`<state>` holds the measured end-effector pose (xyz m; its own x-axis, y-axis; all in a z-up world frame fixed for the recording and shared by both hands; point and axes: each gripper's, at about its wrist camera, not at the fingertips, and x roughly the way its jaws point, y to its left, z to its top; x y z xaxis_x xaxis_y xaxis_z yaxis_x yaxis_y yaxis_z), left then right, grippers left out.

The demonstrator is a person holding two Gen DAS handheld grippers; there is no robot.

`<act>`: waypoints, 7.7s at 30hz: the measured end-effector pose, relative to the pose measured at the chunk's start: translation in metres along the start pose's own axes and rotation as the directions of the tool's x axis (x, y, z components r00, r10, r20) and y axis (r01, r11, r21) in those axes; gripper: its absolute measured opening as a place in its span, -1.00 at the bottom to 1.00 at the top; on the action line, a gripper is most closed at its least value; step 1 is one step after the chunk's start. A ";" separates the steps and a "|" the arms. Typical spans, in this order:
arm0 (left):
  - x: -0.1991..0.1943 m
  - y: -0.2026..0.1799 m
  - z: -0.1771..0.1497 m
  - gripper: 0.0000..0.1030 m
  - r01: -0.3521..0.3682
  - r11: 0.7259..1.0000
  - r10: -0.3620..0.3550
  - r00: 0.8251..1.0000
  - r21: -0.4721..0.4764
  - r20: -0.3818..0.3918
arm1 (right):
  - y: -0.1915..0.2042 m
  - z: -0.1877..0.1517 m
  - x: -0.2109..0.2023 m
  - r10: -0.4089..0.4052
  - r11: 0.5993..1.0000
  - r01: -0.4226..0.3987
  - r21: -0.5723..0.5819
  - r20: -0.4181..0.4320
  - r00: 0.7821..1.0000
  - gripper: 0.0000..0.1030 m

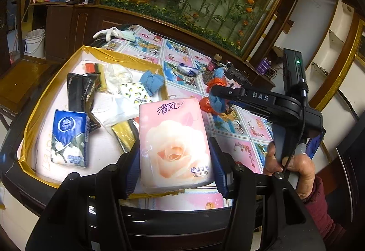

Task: Organize soft objects
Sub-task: 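Grasp the red plastic bag with the blue cloth using the right tool, then carry the pink pack and red bag into the box and open both tools, then withdraw both tools from the box back over the table, then move the left tool to the orange mesh bag while the right reaches the white tissue pack, then close the left tool on the orange mesh bag while the right grasps the white tissue pack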

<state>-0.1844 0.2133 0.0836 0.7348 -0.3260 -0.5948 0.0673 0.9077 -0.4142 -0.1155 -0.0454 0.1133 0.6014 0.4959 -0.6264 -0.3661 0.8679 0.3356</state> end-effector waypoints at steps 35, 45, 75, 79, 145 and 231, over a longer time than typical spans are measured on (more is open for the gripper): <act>0.013 0.105 0.028 0.03 -0.203 0.973 0.204 0.979 -0.114 -0.007 | 0.047 0.008 0.071 0.093 0.995 -0.097 -0.038 -0.096 0.991 -0.37; 0.027 0.104 0.054 0.04 -0.207 0.975 0.207 0.978 -0.075 -0.005 | 0.083 0.021 0.115 0.134 0.986 -0.147 -0.074 -0.154 0.979 -0.37; 0.008 0.066 0.054 0.40 -0.132 0.980 0.137 0.990 -0.146 0.022 | 0.088 -0.015 0.074 -0.007 0.982 -0.008 -0.187 -0.079 0.997 0.44; 0.000 0.050 0.047 0.40 -0.098 0.984 0.105 0.994 -0.149 0.037 | 0.080 -0.024 0.053 -0.023 0.980 0.014 -0.197 -0.043 0.999 0.56; 0.074 -0.111 0.008 0.40 -0.015 0.994 0.032 0.987 0.109 -0.155 | -0.064 -0.060 -0.077 -0.127 0.991 0.131 -0.026 0.128 0.984 0.74; 0.246 -0.163 0.046 0.28 0.091 0.845 0.085 0.950 0.526 -0.301 | -0.204 0.060 0.067 -0.302 0.941 0.332 0.061 -0.287 0.909 -0.64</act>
<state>0.0168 -0.0027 0.0365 0.5002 -0.3118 -0.8078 0.4792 0.8767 -0.0416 0.0419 -0.1876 0.0455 0.4534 0.1805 -0.8728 -0.1017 0.9834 0.1506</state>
